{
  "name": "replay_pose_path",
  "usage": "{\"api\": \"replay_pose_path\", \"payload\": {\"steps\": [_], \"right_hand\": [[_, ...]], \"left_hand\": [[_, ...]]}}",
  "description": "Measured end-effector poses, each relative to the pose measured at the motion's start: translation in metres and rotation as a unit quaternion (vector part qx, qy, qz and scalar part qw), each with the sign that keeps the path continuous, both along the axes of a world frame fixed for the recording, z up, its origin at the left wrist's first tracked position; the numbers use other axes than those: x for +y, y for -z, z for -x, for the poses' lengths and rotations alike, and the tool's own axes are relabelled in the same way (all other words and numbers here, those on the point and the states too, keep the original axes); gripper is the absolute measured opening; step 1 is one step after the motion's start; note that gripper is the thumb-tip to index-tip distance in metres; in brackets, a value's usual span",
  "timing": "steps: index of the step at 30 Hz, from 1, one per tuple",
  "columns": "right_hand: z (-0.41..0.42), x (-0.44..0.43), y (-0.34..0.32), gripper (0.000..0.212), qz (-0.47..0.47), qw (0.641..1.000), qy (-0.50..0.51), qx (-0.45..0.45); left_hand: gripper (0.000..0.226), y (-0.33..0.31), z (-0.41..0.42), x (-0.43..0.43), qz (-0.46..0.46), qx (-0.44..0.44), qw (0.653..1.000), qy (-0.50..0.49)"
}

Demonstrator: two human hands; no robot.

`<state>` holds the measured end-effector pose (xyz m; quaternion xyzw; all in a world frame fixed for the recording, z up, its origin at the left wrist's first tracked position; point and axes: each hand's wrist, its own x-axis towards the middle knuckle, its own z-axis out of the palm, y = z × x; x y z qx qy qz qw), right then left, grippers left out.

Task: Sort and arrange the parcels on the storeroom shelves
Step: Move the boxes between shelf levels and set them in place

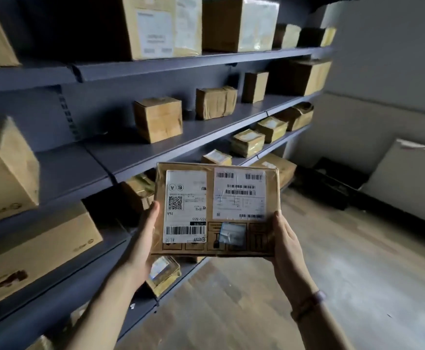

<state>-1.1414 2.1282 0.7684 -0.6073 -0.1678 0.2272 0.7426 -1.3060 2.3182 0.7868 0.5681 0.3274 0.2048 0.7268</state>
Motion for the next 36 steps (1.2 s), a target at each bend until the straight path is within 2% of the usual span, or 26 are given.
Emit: {"api": "replay_pose_path", "payload": {"steps": [4,10,12,14,18,22,30,36], "right_hand": [[-0.084,-0.039,0.002,0.038,-0.004,0.999,0.052,-0.014],[-0.213,-0.092,-0.002,0.041,0.003,0.994,0.106,-0.034],[-0.25,-0.107,-0.003,0.039,0.0,0.992,0.121,-0.04],[-0.284,-0.12,-0.005,0.037,0.0,0.99,0.135,-0.049],[-0.351,-0.139,-0.002,0.038,0.004,0.984,0.17,-0.061],[-0.423,-0.145,0.004,0.04,0.009,0.979,0.193,-0.059],[-0.602,-0.129,0.016,0.037,0.012,0.967,0.25,-0.045],[-0.738,-0.116,0.011,0.041,0.009,0.955,0.295,-0.04]], "left_hand": [[0.051,0.004,-0.111,-0.024,-0.004,0.005,0.999,0.039],[0.06,0.011,-0.268,-0.062,0.012,0.022,0.994,0.102],[0.054,0.012,-0.313,-0.073,-0.009,0.027,0.994,0.102],[0.05,0.01,-0.356,-0.081,-0.011,0.012,0.992,0.121],[0.058,0.009,-0.441,-0.095,-0.022,-0.015,0.986,0.164],[0.063,0.014,-0.529,-0.097,-0.022,-0.013,0.981,0.191],[0.055,0.025,-0.732,-0.073,0.032,-0.023,0.967,0.252],[0.059,0.02,-0.884,-0.059,0.017,-0.025,0.959,0.281]]}}
